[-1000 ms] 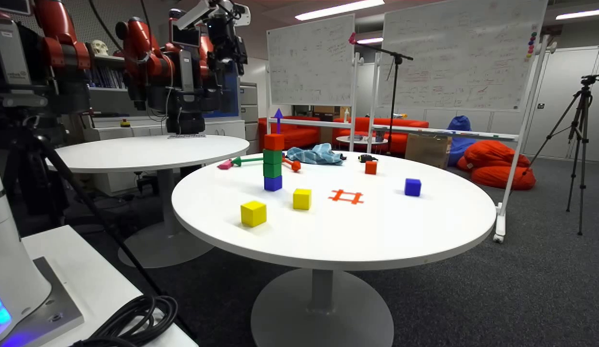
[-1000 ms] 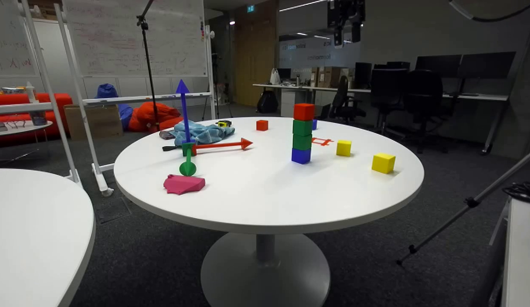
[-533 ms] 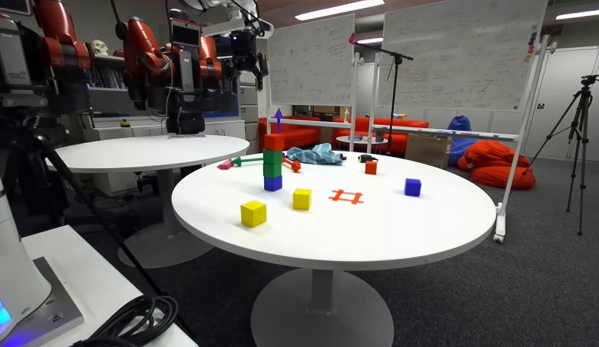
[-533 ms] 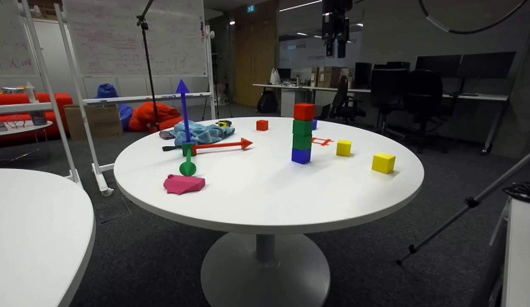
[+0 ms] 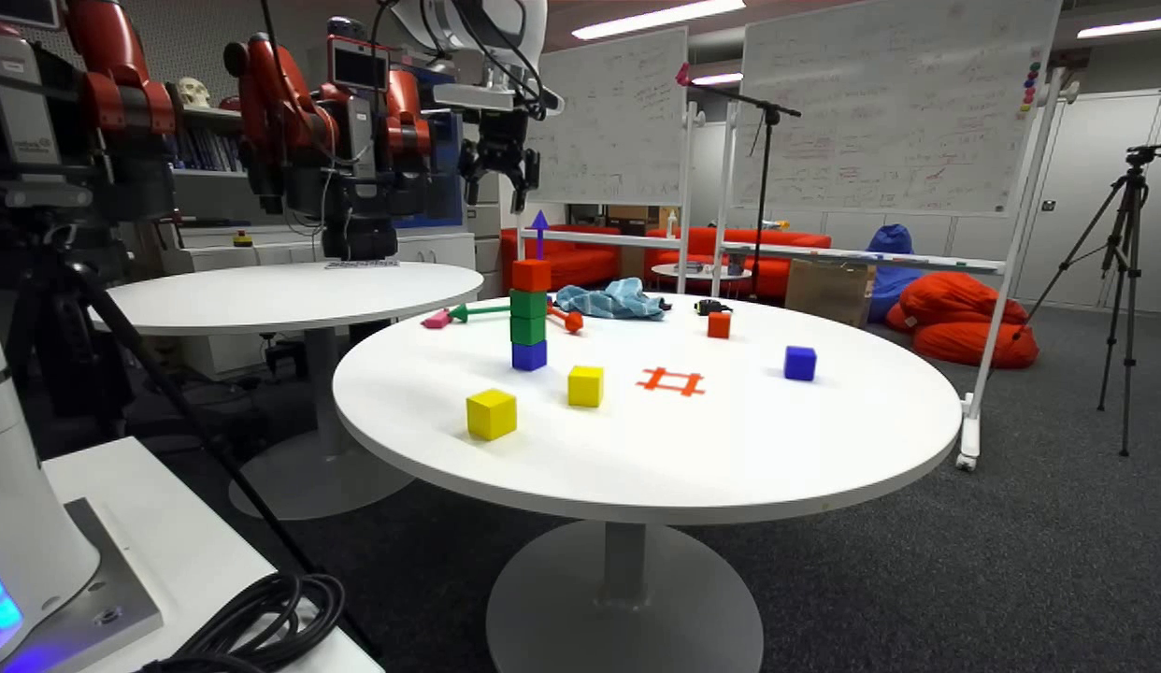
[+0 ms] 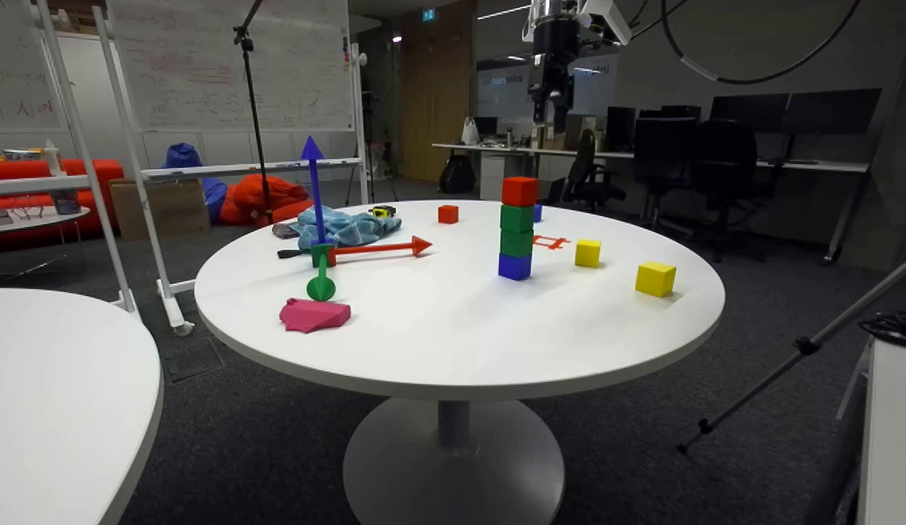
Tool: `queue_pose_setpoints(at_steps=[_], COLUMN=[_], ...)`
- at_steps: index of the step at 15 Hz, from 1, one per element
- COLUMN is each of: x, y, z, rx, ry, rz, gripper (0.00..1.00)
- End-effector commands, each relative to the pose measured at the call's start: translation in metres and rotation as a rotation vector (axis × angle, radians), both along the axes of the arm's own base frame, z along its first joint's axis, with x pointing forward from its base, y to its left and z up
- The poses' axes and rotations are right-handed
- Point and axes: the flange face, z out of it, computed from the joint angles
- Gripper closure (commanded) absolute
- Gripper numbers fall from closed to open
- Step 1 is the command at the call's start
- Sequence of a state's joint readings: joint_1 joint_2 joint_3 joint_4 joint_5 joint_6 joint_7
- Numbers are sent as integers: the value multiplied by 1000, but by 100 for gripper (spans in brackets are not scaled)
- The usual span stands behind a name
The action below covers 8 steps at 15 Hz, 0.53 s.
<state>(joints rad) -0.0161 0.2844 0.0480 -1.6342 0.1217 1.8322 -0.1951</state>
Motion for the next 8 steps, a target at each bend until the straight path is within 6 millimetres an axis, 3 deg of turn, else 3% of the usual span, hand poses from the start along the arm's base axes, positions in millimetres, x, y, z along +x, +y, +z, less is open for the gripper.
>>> queue_pose_setpoints(at_steps=[1,8], x=[3,9], y=[2,5], z=[-2,-2], rx=[10,17], ry=[14,24], rz=[1,6], gripper=[0,0])
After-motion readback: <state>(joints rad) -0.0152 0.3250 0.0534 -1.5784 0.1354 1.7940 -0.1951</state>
